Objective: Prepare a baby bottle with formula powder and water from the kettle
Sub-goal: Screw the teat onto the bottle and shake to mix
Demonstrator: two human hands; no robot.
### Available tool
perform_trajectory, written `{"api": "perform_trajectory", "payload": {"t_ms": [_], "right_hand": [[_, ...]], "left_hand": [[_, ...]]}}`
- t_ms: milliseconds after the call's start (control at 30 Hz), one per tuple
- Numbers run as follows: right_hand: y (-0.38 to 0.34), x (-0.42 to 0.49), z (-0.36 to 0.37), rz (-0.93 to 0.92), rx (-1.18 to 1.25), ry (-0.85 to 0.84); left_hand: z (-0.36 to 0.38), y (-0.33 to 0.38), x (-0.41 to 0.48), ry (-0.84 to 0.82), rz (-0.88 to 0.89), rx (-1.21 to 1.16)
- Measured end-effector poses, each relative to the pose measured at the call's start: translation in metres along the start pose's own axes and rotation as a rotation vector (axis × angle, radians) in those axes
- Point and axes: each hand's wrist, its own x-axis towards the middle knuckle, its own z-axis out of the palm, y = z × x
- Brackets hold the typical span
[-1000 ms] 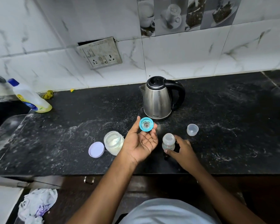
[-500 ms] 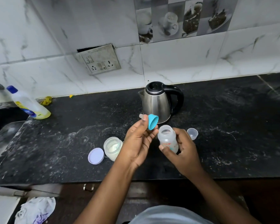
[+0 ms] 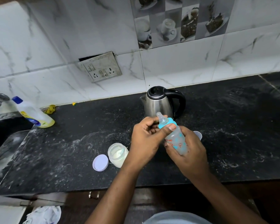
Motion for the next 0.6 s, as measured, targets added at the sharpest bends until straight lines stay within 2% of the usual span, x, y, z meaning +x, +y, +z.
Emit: {"api": "perform_trajectory", "payload": {"t_ms": [100,267,400,500,600], "right_hand": [[-0.003,0.000,0.000,0.068,0.094,-0.025],[-0.006,0.001,-0.003,0.254,0.604,-0.113],[-0.010,0.003,-0.004,0.257,0.642,-0.139],[-0.013,0.003,-0.005,0.215,0.540,-0.113],[-0.017,0.003,-0.004,0.211,0.552,-0.082]], "left_hand": [[-0.008,0.005,0.004,-0.082,-0.036,0.051],[-0.019,0.020,0.011,-0.288,-0.101,0.083],[-0.023,0.024,0.013,-0.465,-0.200,-0.124],[-0.011,0.024,0.008,-0.383,-0.262,-0.289],[0.004,0.014,0.006,-0.156,-0.183,-0.128]]}}
